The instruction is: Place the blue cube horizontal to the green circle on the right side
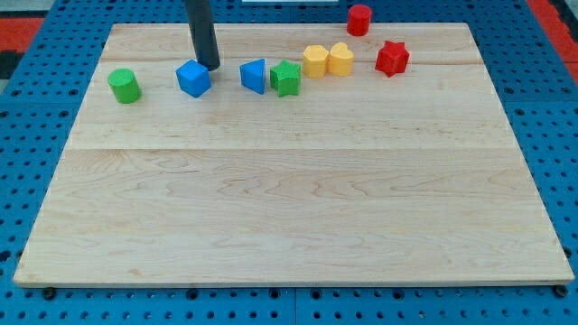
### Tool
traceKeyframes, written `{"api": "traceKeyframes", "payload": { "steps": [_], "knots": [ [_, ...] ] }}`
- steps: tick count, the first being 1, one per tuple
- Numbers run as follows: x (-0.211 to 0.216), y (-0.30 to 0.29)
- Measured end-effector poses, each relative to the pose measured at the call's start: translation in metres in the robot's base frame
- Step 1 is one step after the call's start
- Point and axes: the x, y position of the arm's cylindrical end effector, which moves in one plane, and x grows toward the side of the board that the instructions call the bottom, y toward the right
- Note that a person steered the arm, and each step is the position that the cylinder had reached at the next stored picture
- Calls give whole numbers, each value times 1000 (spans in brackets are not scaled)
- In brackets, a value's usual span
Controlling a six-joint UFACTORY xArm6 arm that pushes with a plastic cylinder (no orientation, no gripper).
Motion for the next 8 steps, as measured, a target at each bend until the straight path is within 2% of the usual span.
{"api": "traceKeyframes", "payload": {
  "steps": [5,6,7,8],
  "knots": [
    [0,-8],
    [10,-20],
    [12,-60],
    [-5,-82]
  ]
}}
